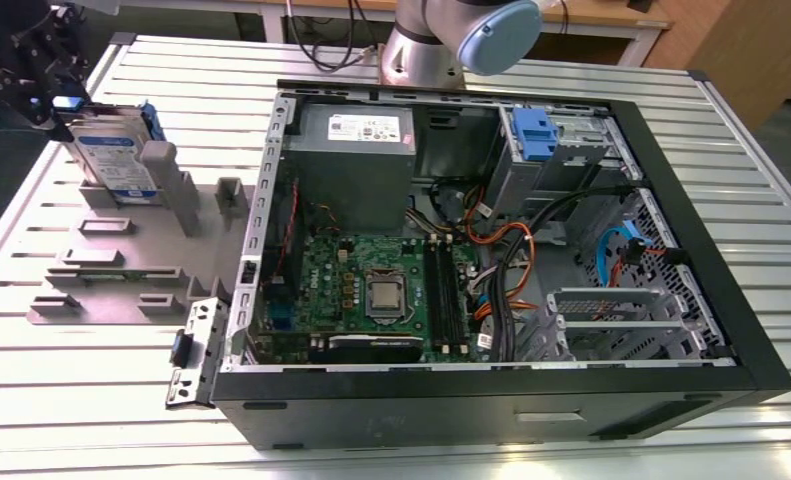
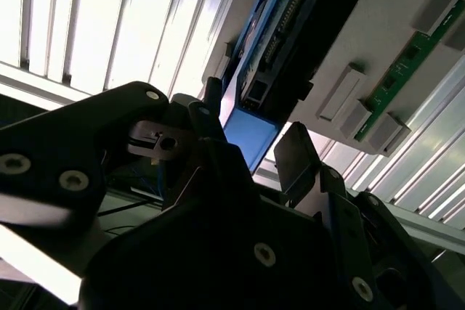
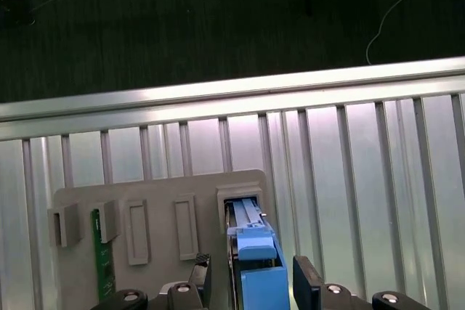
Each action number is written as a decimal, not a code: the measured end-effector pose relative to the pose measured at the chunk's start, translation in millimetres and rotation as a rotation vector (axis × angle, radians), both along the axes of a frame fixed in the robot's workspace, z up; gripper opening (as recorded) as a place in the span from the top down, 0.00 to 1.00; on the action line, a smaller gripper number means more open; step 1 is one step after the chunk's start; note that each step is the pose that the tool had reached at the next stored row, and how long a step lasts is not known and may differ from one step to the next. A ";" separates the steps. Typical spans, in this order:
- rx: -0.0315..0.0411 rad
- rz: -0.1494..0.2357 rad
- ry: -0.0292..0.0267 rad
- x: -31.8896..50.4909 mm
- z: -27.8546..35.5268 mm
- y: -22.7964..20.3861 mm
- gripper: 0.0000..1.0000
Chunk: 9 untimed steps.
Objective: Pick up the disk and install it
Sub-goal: 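Pick up the disk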
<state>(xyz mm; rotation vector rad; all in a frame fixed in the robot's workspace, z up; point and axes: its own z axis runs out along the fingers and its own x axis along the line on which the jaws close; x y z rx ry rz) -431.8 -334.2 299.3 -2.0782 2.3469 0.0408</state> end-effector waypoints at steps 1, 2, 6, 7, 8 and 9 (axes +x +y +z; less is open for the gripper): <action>0.0000 0.000 0.0000 0.0 0.0 0.0 0.44; 0.0000 0.000 0.0000 0.0 0.0 0.0 0.44; 0.0005 0.007 -0.0002 0.0 -1.3 0.0 0.44; 0.0006 0.020 0.0000 0.0 -1.8 0.0 0.44; 0.0009 0.037 0.0001 0.0 -2.5 0.0 0.44; 0.0011 0.051 0.0000 0.0 -3.2 0.0 0.44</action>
